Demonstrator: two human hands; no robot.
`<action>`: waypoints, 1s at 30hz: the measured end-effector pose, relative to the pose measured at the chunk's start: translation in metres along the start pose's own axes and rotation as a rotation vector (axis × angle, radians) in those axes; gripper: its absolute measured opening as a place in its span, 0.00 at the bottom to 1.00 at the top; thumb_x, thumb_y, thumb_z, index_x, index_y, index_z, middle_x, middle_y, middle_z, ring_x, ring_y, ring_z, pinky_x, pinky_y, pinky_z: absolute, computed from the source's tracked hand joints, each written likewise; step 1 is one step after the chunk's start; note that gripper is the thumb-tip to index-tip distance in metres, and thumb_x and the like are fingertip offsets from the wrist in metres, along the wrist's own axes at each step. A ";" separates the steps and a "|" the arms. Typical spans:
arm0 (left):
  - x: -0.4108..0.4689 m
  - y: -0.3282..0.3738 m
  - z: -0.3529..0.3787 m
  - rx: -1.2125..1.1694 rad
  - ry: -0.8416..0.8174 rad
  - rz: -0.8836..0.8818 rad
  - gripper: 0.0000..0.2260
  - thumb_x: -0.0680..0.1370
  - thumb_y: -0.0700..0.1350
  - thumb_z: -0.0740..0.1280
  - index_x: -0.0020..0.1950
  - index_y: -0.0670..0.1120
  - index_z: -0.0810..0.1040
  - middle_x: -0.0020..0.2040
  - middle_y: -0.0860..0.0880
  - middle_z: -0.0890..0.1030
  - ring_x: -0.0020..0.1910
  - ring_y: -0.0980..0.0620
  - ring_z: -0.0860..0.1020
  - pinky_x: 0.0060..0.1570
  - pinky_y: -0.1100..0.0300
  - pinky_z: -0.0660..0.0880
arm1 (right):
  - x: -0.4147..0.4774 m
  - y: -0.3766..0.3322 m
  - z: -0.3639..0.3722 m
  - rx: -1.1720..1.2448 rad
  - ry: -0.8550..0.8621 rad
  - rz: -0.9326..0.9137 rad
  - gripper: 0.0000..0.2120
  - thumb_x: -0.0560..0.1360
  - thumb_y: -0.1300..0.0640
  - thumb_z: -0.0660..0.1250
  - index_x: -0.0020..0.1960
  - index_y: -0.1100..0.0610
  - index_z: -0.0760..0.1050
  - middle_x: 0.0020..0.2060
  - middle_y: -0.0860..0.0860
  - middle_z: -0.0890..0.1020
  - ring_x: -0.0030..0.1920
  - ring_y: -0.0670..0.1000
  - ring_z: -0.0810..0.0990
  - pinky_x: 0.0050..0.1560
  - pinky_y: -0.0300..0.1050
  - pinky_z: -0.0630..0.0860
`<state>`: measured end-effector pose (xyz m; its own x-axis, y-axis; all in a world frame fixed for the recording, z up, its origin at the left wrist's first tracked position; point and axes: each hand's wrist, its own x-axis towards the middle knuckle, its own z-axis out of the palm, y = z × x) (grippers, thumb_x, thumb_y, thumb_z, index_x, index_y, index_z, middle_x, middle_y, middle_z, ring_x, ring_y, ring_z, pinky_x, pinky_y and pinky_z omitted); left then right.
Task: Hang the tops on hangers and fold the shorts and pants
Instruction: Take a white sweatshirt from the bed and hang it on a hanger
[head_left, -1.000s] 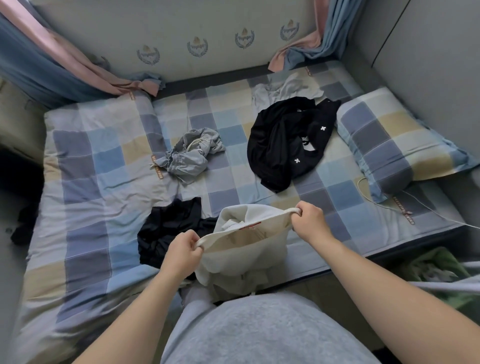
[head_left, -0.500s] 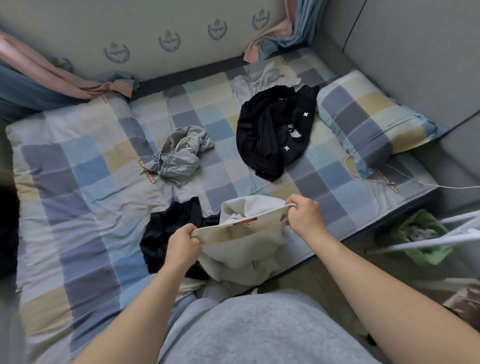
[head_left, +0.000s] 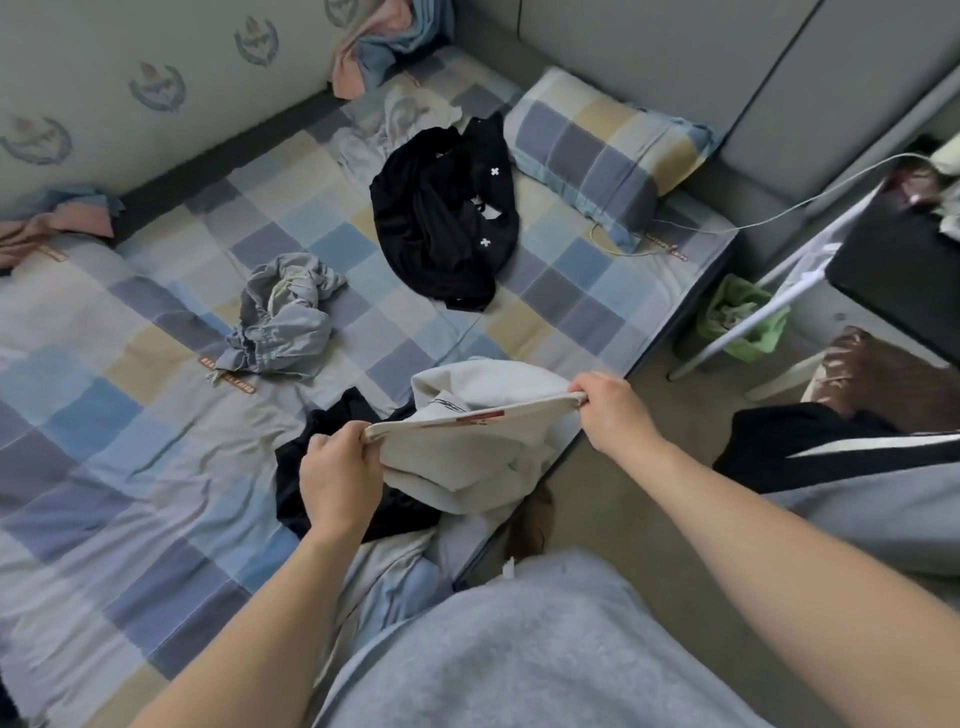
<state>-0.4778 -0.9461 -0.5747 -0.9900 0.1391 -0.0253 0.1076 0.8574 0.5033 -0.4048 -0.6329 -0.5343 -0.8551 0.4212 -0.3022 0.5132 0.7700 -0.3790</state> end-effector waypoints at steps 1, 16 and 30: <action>0.000 0.003 -0.003 -0.043 0.026 0.020 0.05 0.81 0.43 0.67 0.50 0.44 0.80 0.41 0.49 0.82 0.48 0.43 0.74 0.44 0.50 0.69 | -0.006 0.000 0.000 -0.029 0.025 0.020 0.12 0.78 0.66 0.59 0.55 0.57 0.78 0.52 0.55 0.80 0.50 0.59 0.76 0.44 0.48 0.69; -0.047 0.254 -0.010 -0.585 -0.477 0.645 0.11 0.83 0.46 0.59 0.42 0.45 0.65 0.32 0.58 0.69 0.31 0.58 0.65 0.30 0.63 0.63 | -0.221 0.129 -0.125 0.272 0.790 0.228 0.11 0.81 0.57 0.66 0.43 0.57 0.66 0.29 0.46 0.69 0.33 0.41 0.71 0.33 0.39 0.63; -0.319 0.518 0.096 -0.611 -0.818 1.060 0.14 0.84 0.47 0.61 0.39 0.45 0.68 0.32 0.59 0.70 0.30 0.59 0.66 0.29 0.65 0.64 | -0.485 0.358 -0.187 0.450 1.160 0.406 0.14 0.78 0.44 0.62 0.42 0.52 0.65 0.30 0.43 0.68 0.31 0.42 0.66 0.32 0.32 0.63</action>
<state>-0.0974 -0.4981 -0.3891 -0.1262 0.9687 0.2137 0.4734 -0.1305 0.8711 0.1797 -0.4722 -0.3602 -0.0834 0.9227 0.3763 0.5339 0.3602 -0.7650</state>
